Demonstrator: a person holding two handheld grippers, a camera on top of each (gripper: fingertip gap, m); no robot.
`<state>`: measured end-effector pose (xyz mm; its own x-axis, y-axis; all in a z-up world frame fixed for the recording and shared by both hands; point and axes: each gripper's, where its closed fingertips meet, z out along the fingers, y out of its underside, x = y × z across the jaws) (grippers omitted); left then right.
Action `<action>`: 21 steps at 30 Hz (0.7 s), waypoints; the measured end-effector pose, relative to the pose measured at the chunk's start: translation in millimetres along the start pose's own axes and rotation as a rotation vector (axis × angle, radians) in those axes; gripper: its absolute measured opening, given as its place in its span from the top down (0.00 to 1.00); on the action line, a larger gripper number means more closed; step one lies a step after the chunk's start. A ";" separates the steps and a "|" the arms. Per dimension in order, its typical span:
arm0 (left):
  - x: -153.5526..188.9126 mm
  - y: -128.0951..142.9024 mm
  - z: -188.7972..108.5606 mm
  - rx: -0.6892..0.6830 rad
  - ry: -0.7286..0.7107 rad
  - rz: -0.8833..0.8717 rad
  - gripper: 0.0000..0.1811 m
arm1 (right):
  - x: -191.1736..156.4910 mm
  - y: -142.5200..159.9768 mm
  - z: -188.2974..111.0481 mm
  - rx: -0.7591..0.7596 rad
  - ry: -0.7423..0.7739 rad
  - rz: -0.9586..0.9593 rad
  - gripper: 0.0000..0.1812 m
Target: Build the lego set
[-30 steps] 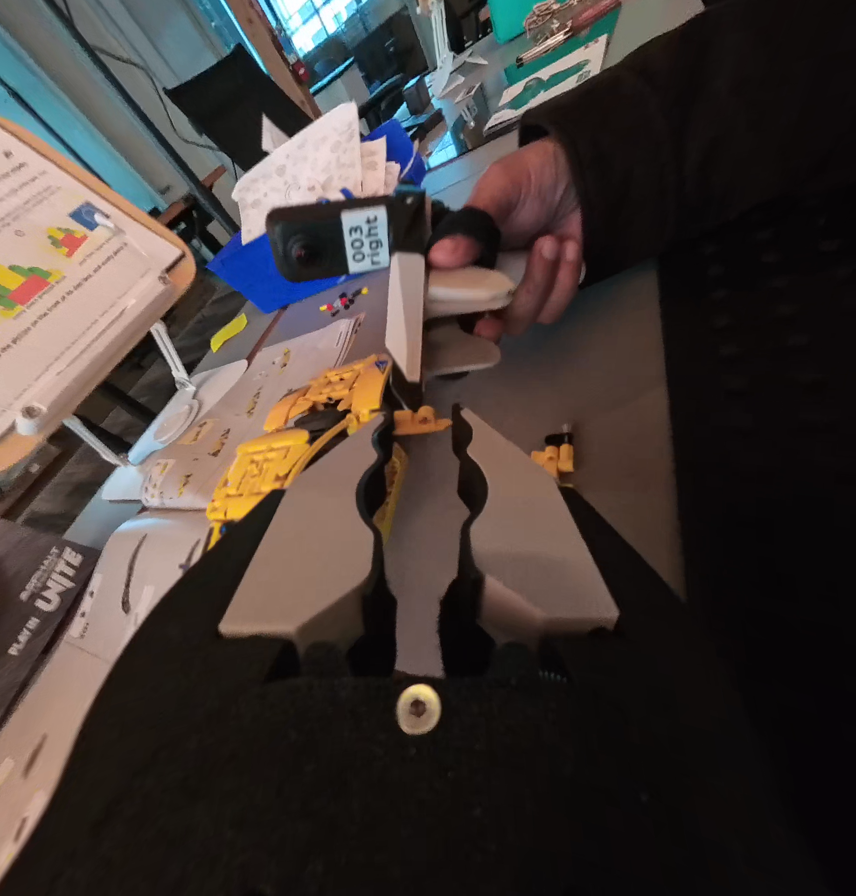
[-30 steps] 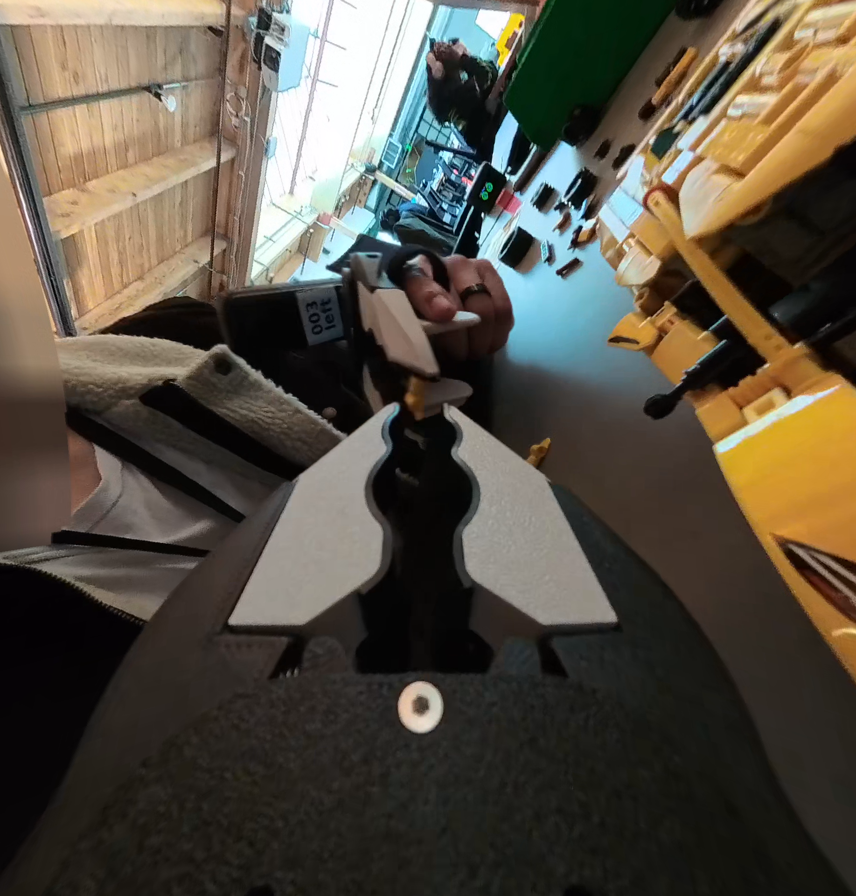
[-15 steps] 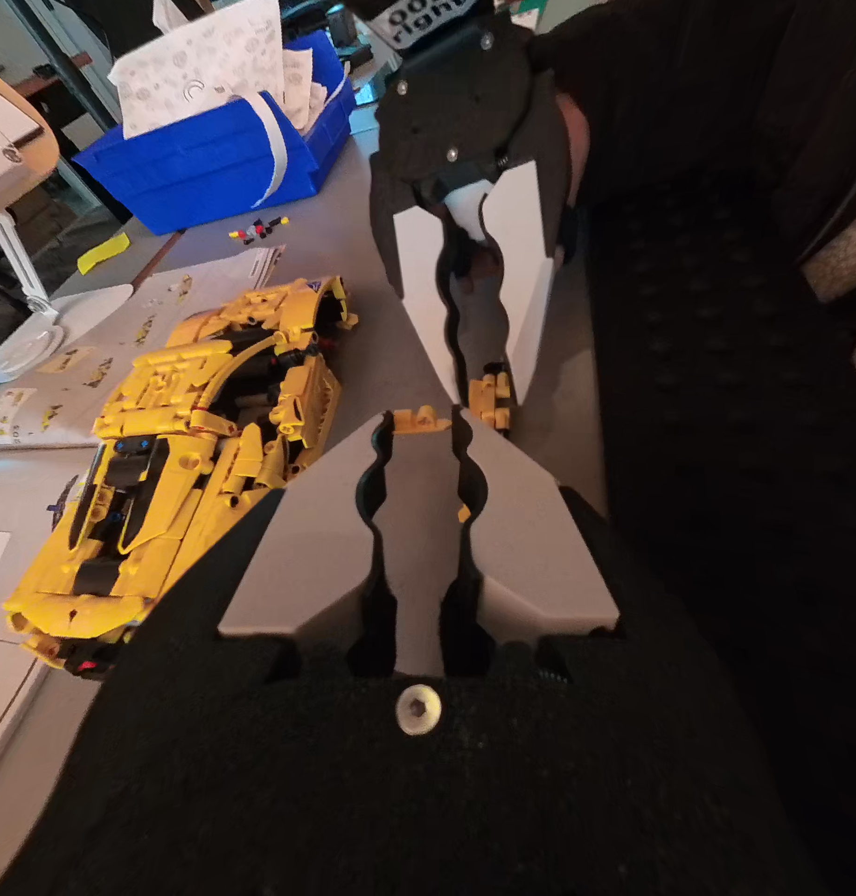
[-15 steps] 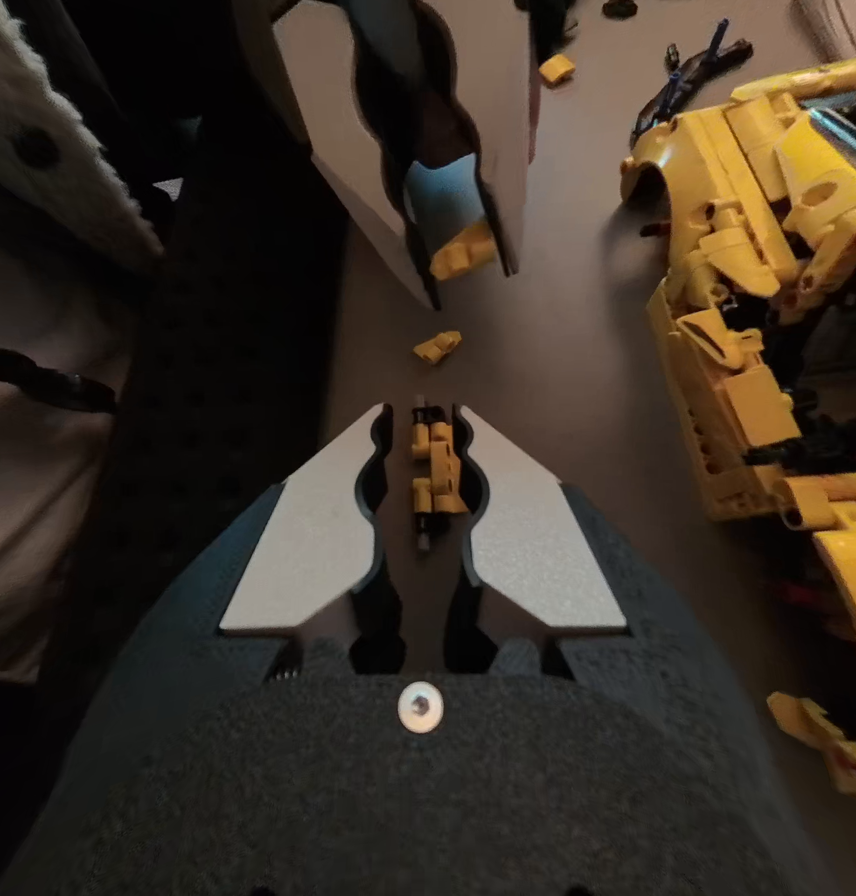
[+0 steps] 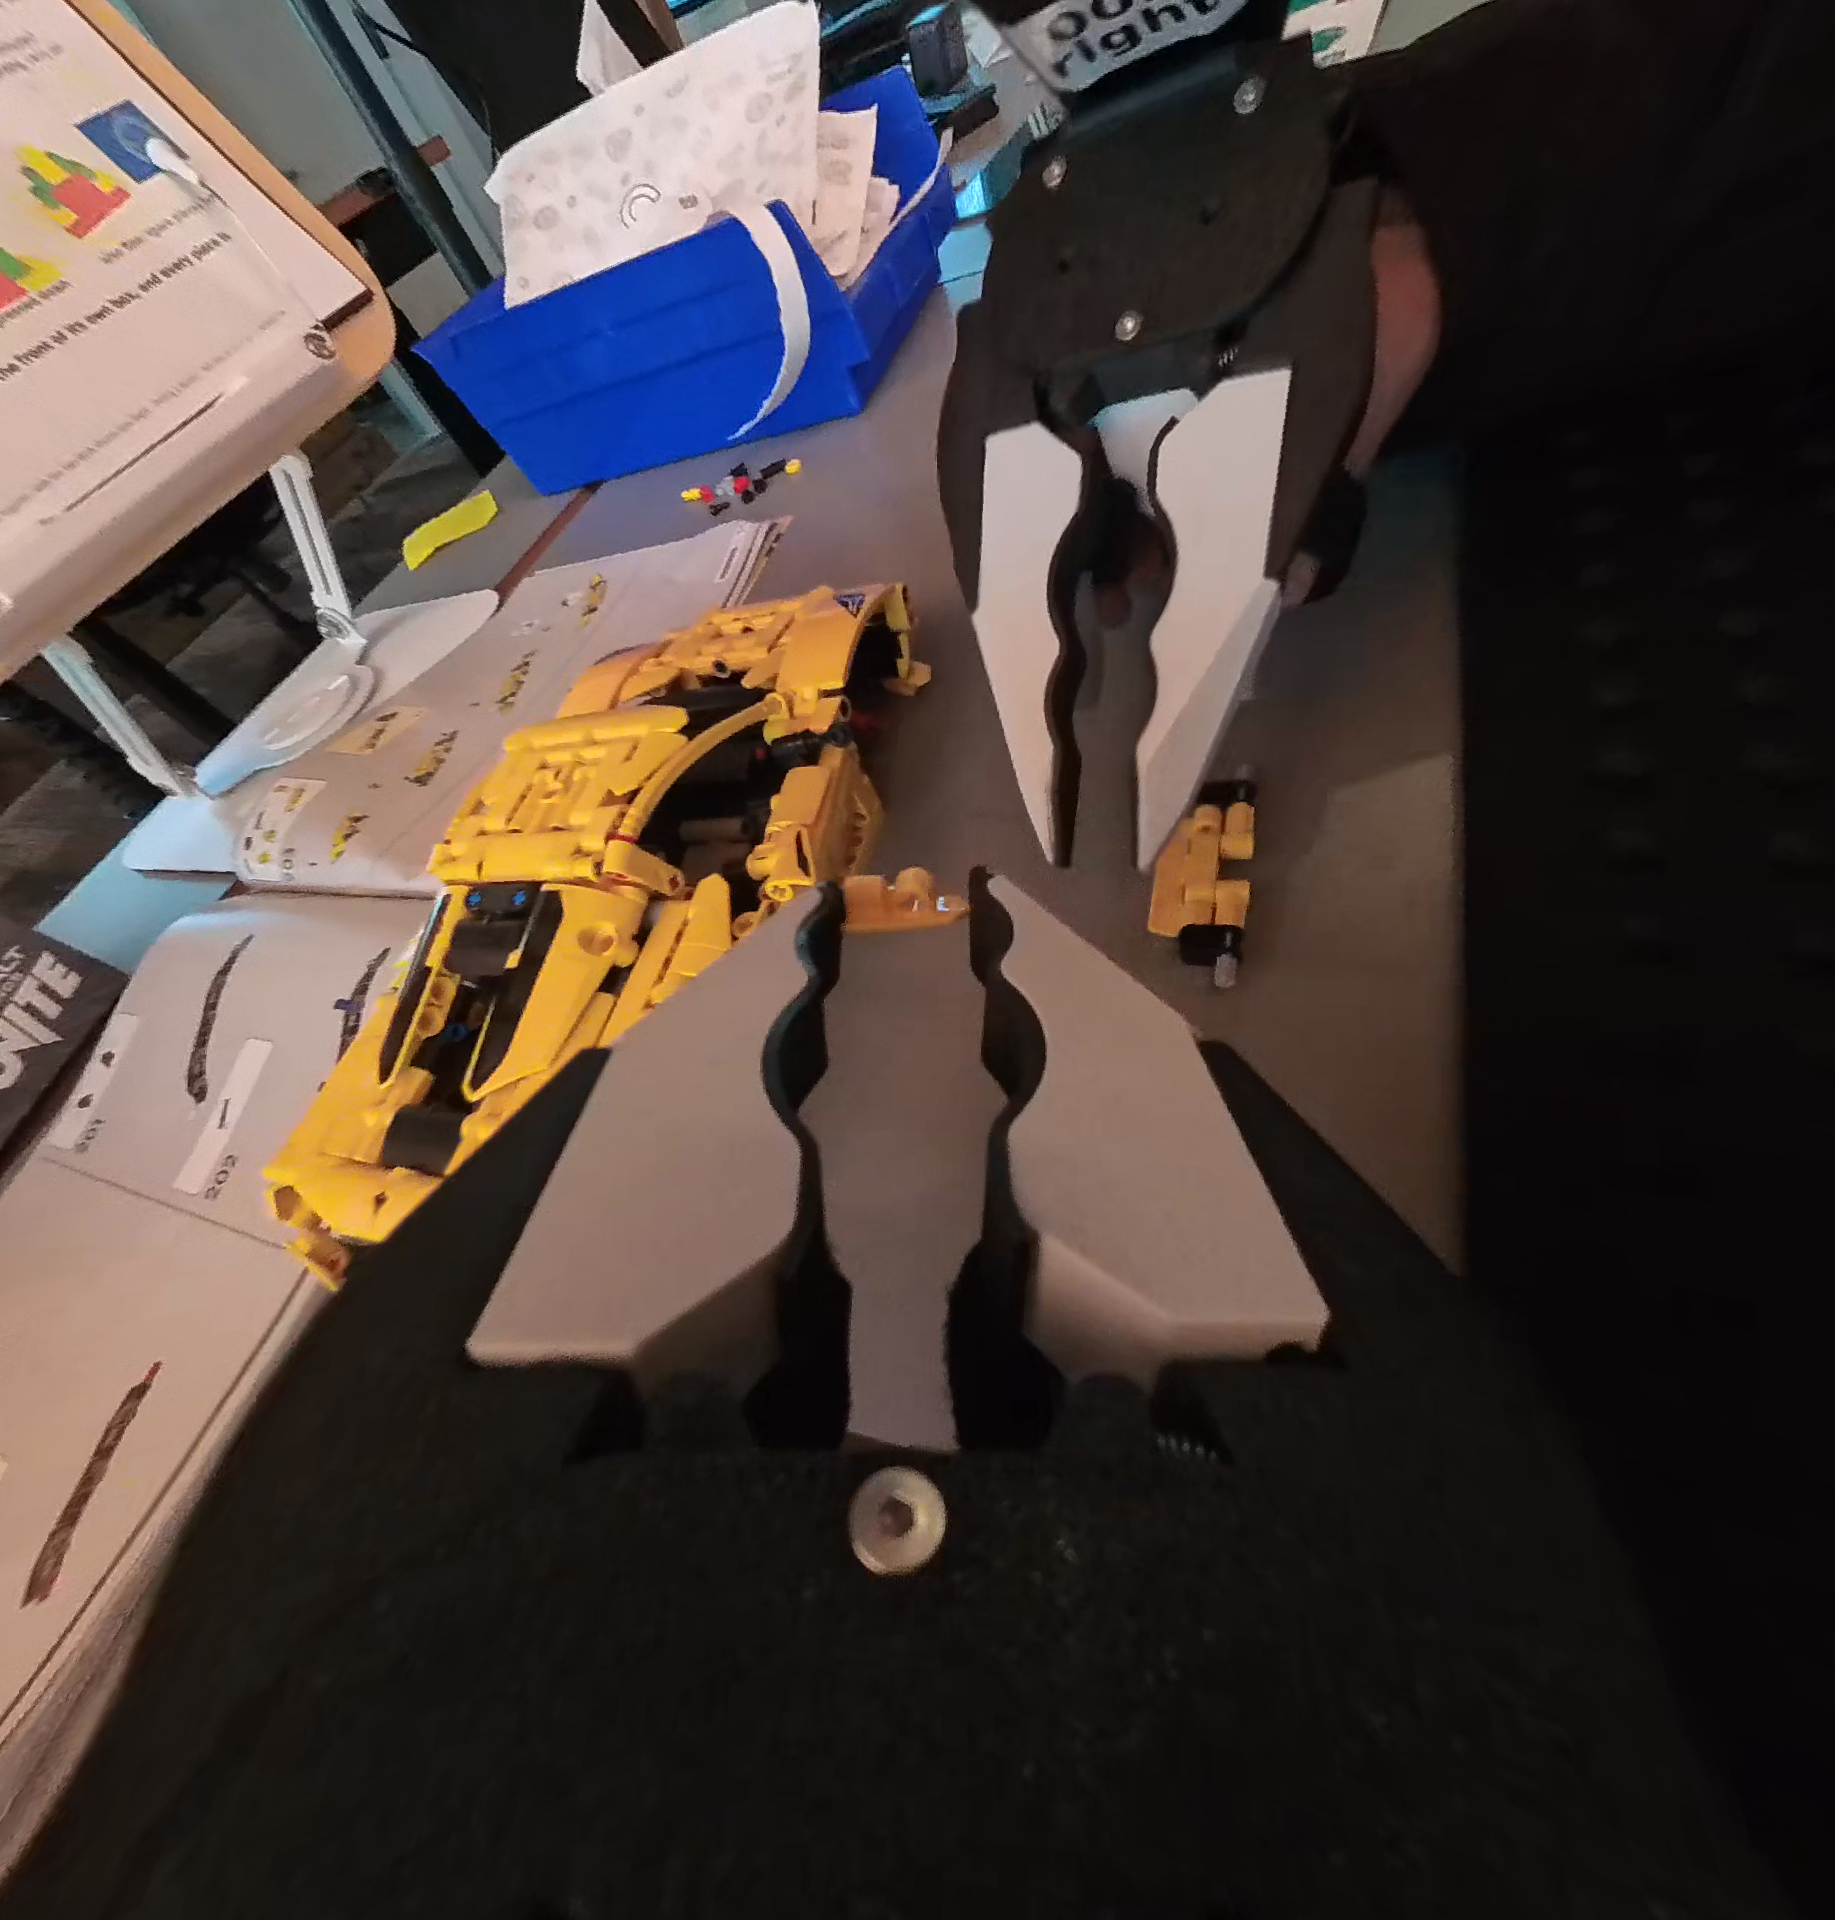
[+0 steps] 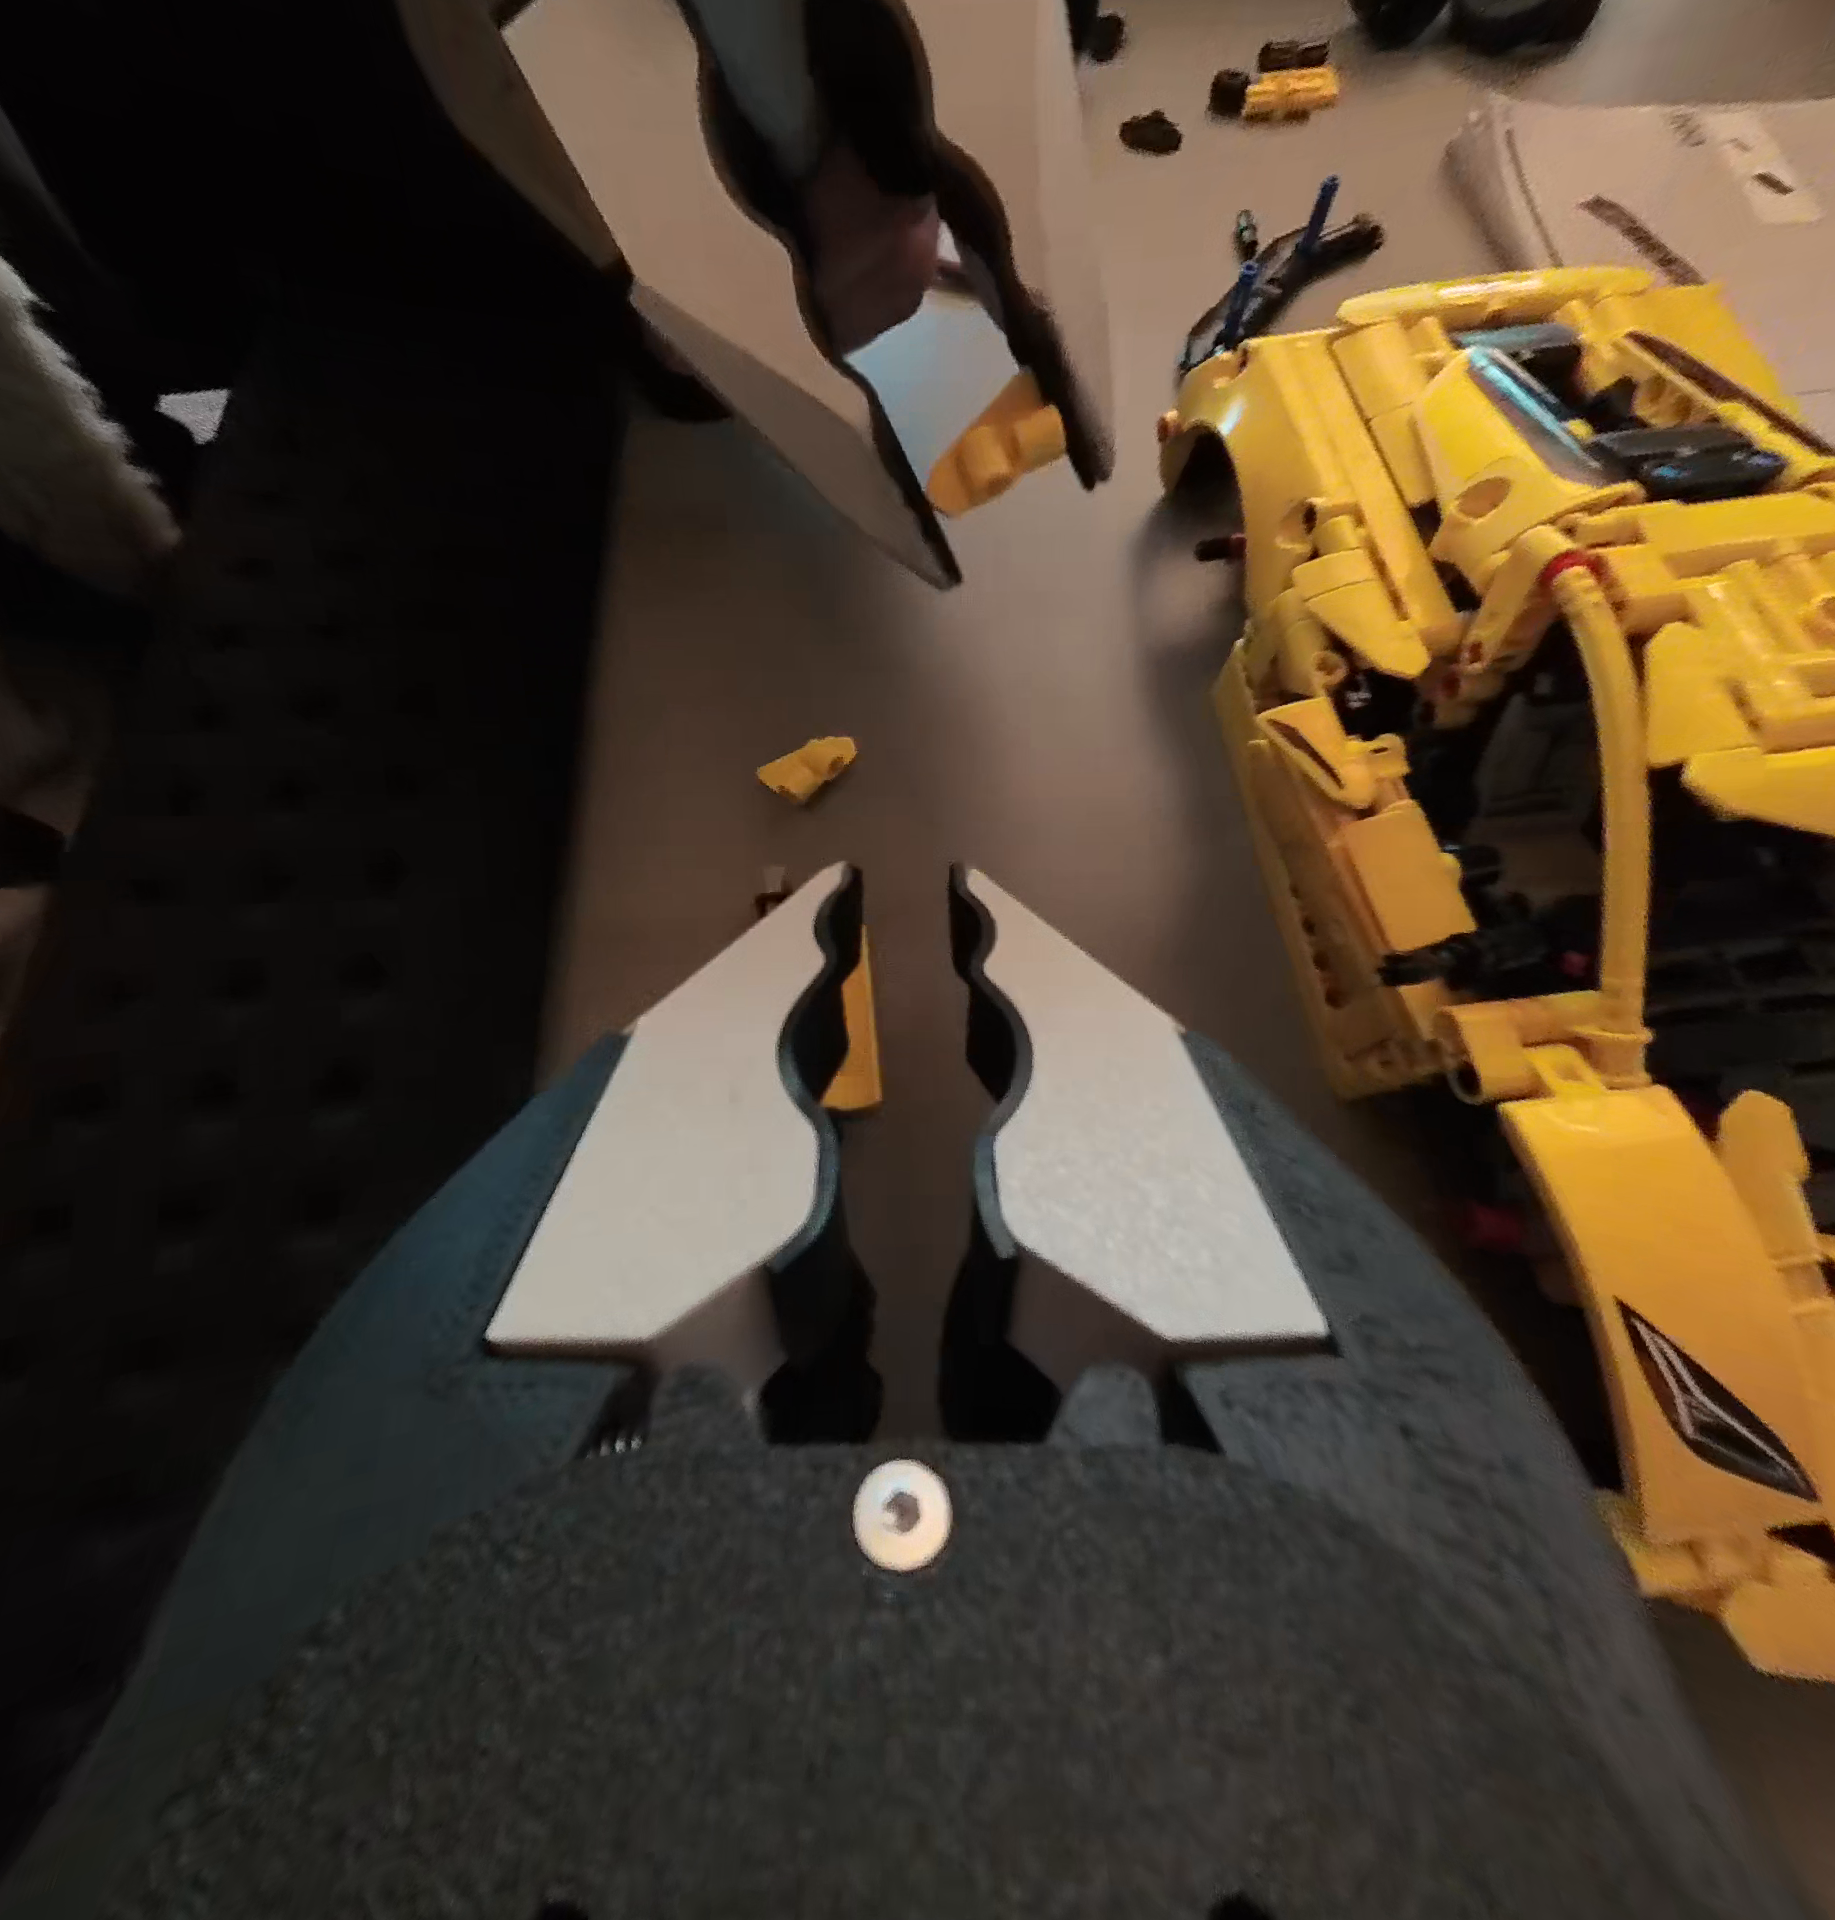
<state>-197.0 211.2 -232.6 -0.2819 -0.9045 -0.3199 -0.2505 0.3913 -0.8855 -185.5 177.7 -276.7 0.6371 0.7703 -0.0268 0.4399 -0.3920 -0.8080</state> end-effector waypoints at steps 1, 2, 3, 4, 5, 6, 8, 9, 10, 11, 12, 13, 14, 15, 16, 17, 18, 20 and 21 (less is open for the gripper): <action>-0.3 0.7 0.0 0.000 0.000 -0.005 0.87 | 1.6 0.8 -0.5 -0.001 0.010 -0.005 0.91; -0.4 2.3 0.5 -0.004 0.003 -0.015 0.87 | 2.8 1.2 -0.8 0.000 0.016 -0.006 0.91; -0.4 4.2 1.2 -0.009 0.006 -0.027 0.87 | 3.2 1.3 -1.0 0.001 0.016 -0.005 0.91; -0.4 5.6 1.8 -0.014 0.010 -0.036 0.87 | 3.2 1.6 -1.0 0.001 0.014 -0.002 0.91; -0.2 6.2 2.3 -0.015 0.012 -0.037 0.87 | 3.5 2.2 -1.0 -0.001 0.013 0.002 0.91; 0.4 6.0 2.5 -0.014 0.014 -0.033 0.87 | 3.3 3.1 -0.8 -0.004 0.008 0.005 0.91; 1.3 5.2 2.2 -0.012 0.016 -0.023 0.87 | 2.9 4.9 0.1 -0.015 0.004 0.006 0.91; 1.2 5.2 1.9 -0.012 0.014 -0.019 0.87 | 2.4 5.2 0.6 -0.017 0.004 0.004 0.91; 0.7 5.5 1.8 -0.013 0.012 -0.020 0.87 | 2.2 5.6 1.1 -0.019 0.004 0.003 0.91; 0.1 5.8 1.6 -0.014 0.010 -0.023 0.87 | 1.9 6.6 1.6 -0.024 0.003 0.003 0.91; -0.5 5.6 1.4 -0.013 0.008 -0.024 0.87 | 1.9 7.4 2.1 -0.028 0.003 0.003 0.91; -1.0 4.7 0.8 -0.009 0.005 -0.023 0.87 | 2.0 7.5 2.3 -0.030 0.003 0.004 0.90; -1.3 2.5 0.0 0.001 0.002 -0.020 0.87 | 1.5 6.5 2.4 -0.026 0.001 0.006 0.90; -0.5 -1.9 -1.4 0.023 0.004 -0.014 0.87 | 0.1 2.9 2.2 -0.008 -0.009 0.015 0.90; 1.4 -8.9 -3.5 0.058 0.008 -0.004 0.87 | -3.1 -5.2 1.2 0.036 -0.035 0.039 0.89; 3.4 -18.0 -5.9 0.103 0.009 0.011 0.87 | -8.7 -19.0 -2.2 0.110 -0.087 0.086 0.86; 5.2 -27.7 -8.3 0.147 0.002 0.037 0.87 | -12.5 -35.3 -8.2 0.199 -0.151 0.152 0.85; 7.7 -45.4 -12.3 0.229 -0.027 0.103 0.87 | -10.8 -62.2 -22.6 0.357 -0.300 0.329 0.87; 8.1 -52.1 -13.4 0.260 -0.044 0.129 0.87 | -8.0 -71.4 -28.9 0.409 -0.381 0.429 0.87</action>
<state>-198.6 185.7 -184.5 -0.2545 -0.8589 -0.4444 0.0317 0.4519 -0.8915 -203.7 184.9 -201.8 0.4020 0.7417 -0.5369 -0.1214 -0.5380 -0.8342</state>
